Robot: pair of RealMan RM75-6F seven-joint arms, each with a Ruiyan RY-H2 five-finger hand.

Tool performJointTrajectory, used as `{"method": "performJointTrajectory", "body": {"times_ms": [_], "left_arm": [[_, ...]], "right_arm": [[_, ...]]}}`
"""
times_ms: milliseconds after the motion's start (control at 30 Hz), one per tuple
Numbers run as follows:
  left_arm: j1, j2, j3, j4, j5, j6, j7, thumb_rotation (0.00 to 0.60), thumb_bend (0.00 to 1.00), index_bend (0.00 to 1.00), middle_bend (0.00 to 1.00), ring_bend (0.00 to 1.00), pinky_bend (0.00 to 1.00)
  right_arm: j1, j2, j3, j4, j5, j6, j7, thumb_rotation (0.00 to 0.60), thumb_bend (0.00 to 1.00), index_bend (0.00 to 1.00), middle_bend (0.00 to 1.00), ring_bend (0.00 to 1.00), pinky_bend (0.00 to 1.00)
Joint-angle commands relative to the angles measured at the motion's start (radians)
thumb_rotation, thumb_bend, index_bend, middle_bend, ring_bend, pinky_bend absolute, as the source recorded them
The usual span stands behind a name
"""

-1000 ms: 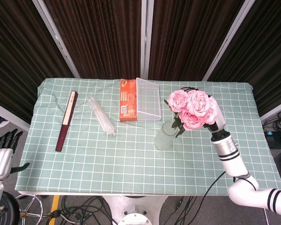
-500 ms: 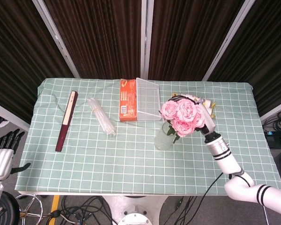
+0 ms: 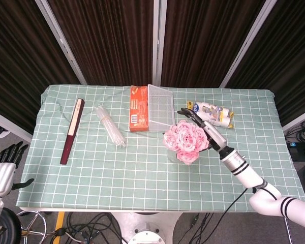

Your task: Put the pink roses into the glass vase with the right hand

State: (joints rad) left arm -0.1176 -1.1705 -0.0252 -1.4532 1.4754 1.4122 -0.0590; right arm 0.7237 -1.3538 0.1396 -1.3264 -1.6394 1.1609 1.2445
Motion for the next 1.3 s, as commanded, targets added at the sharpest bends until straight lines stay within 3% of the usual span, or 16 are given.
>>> {"method": "performJointTrajectory", "body": {"times_ms": [33,267,367,500,633,767,933,1067,1300], "left_arm": [[0.002,-0.001,0.002,0.003,0.000,0.000,-0.002,0.600,0.00,0.07,0.00,0.00,0.10],[0.002,-0.002,0.003,0.005,0.005,0.002,-0.004,0.600,0.00,0.07,0.00,0.00,0.10],[0.003,-0.003,0.004,0.003,0.001,0.000,0.004,0.600,0.00,0.07,0.00,0.00,0.10],[0.000,-0.007,0.001,0.000,-0.009,-0.009,0.015,0.600,0.00,0.07,0.00,0.00,0.10],[-0.005,-0.007,0.000,-0.010,-0.007,-0.014,0.031,0.600,0.00,0.07,0.00,0.00,0.10],[-0.006,-0.001,-0.001,-0.028,-0.005,-0.008,0.050,0.600,0.00,0.07,0.00,0.00,0.10],[-0.004,0.002,-0.002,-0.044,-0.007,-0.003,0.064,0.600,0.00,0.07,0.00,0.00,0.10],[-0.005,-0.005,-0.004,-0.044,0.001,0.004,0.068,0.600,0.00,0.07,0.00,0.00,0.10],[-0.007,-0.013,-0.005,-0.043,0.021,0.022,0.055,0.600,0.00,0.07,0.00,0.00,0.10]], "right_arm": [[-0.006,-0.001,0.013,-0.010,0.025,0.015,-0.017,0.600,0.00,0.00,0.00,0.00,0.00],[-0.048,0.043,0.044,-0.082,0.057,0.095,-0.126,0.600,0.00,0.00,0.00,0.00,0.00],[-0.064,0.146,-0.021,-0.101,0.003,0.054,-0.315,0.600,0.00,0.00,0.00,0.00,0.00],[-0.125,0.256,-0.105,-0.174,0.016,-0.011,-0.602,0.600,0.00,0.00,0.00,0.00,0.00],[-0.185,0.313,-0.157,-0.228,0.057,-0.034,-0.702,0.600,0.00,0.00,0.00,0.00,0.00],[-0.255,0.336,-0.188,-0.226,0.071,0.015,-0.757,0.600,0.00,0.00,0.00,0.00,0.00],[-0.383,0.318,-0.210,-0.174,0.114,0.138,-0.913,0.600,0.00,0.00,0.00,0.00,0.00],[-0.507,0.237,-0.183,-0.130,0.231,0.274,-1.180,0.600,0.00,0.00,0.00,0.00,0.00],[-0.626,0.102,-0.155,-0.023,0.268,0.430,-1.289,0.600,0.00,0.00,0.00,0.00,0.00]]}}
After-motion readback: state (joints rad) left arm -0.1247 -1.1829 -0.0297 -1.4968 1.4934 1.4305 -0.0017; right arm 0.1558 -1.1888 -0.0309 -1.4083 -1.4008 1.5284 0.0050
